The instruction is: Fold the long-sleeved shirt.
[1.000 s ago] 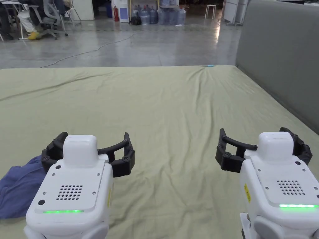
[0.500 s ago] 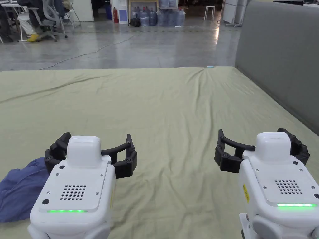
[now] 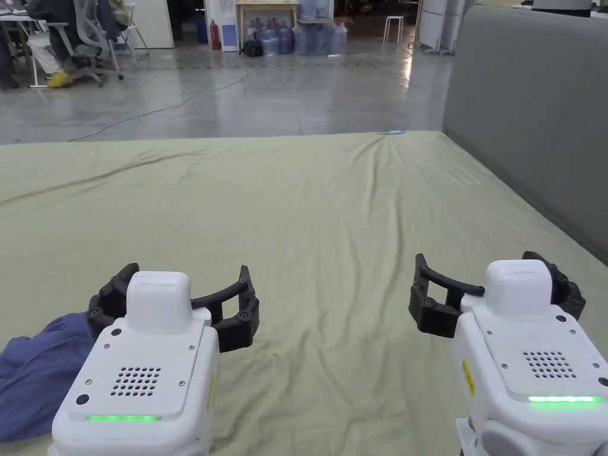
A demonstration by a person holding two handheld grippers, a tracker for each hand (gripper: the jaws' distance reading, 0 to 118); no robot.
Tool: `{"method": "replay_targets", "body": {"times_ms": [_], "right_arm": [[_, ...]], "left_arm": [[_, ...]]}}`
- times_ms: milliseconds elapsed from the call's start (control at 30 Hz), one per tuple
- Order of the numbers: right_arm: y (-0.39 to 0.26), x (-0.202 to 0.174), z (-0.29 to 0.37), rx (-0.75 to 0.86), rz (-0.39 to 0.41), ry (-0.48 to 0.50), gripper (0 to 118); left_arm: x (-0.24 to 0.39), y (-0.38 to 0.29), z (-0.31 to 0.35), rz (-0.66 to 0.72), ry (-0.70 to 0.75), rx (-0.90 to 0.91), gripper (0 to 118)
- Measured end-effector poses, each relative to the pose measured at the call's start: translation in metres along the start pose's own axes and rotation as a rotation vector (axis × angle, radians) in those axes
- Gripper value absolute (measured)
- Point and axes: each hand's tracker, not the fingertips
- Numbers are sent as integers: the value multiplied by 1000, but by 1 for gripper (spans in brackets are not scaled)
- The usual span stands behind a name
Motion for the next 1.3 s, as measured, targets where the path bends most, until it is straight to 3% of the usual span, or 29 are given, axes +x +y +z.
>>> {"method": "replay_targets", "body": {"times_ms": [33,67,133,200,400,500,833,1067,1200,1233,1267,1300], "right_arm": [[1,0,2,-2,-8,13,0],[1,0,2,-4,-9,15,0],[-3,-6,-3,-10,2,-23,0],[-3,-6,-2,-29,-18,26,0],[3,-20,0,-14,-3,37,0],[7,-48,-4,0,-29,135,0],[30,-195,5,60,-66,535,0],[31,-224,7,35,-73,595,0],[25,-225,2,16,-66,598,0],[23,-226,0,10,-64,598,0],[20,-227,-2,5,-65,599,0],[18,-227,-5,-12,-69,603,0]], "left_arm": [[1,0,2,-3,-41,3,20],[3,0,3,-26,-56,21,0],[13,-2,2,-112,24,14,0],[13,-1,1,-93,-47,16,0],[2,3,5,-39,16,17,0],[-24,10,18,-70,120,13,0],[-133,34,84,-80,548,-8,0],[-148,27,75,-46,459,-147,0],[-173,19,16,128,297,-429,0],[-182,12,-2,202,279,-505,7],[-192,2,-24,258,279,-610,25],[-206,-14,-50,330,277,-708,57]]}}
